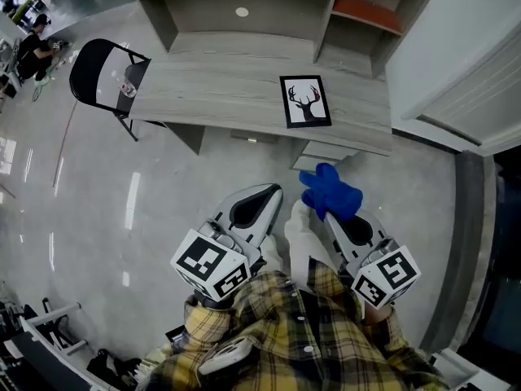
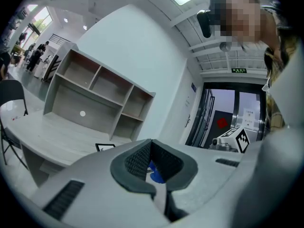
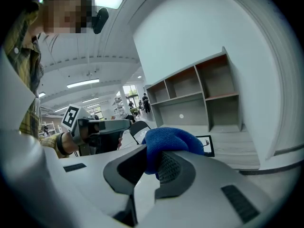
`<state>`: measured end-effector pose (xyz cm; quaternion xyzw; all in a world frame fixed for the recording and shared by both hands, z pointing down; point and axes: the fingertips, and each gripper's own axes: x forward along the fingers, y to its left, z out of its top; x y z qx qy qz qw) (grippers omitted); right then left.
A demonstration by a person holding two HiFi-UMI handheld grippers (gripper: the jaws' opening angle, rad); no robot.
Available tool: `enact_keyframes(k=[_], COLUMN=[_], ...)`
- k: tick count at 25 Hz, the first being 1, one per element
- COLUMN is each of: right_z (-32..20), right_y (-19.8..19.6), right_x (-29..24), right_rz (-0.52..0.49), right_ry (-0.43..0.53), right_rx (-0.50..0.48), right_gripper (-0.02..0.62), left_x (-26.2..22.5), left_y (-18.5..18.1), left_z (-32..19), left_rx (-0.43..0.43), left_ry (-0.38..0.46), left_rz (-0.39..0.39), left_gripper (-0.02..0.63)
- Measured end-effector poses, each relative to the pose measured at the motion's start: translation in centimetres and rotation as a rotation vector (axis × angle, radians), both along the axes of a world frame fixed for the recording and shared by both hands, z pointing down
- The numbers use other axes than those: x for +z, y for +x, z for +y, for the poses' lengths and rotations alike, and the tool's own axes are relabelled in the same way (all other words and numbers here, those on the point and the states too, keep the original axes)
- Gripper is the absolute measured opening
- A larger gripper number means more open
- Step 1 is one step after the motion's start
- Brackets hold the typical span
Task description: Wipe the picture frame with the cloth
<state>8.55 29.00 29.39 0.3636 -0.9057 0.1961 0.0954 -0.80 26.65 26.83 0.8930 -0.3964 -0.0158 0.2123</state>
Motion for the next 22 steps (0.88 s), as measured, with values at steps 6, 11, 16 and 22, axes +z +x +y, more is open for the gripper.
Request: enact_keyframes(k=[6,11,16,22], right_z=[-7.3,-15.4,-22.3,-27.5], right_y=[-0.2,-0.1,1.3,3.7], right_x=[0.8,-0.6,-2.1,-1.5], right_rz=[0.0,-0.015,-0.018,-0.013], right_ry=[-0.007,0.035,0.065,0.057], right_rx=[-0.015,-0.052,-0.082,-0.077], right_gripper=[0.049,0.049,0.049,0.049], left_x=[1.1,0.2,-1.3,-1.3], left_y=[-0.9,-1.0,0.1,1.3], left_z=[-6.4,-13.5,-20.1,-25.4], left_rx=[-0.038,-0.086,-0.121,-0.149], left_ry=[-0.012,0.013,0.037,0.041], left_rz=[-0.009,-0.02,-0.02,-0.026], left_gripper=[0.006,0.005,0.006,0.005])
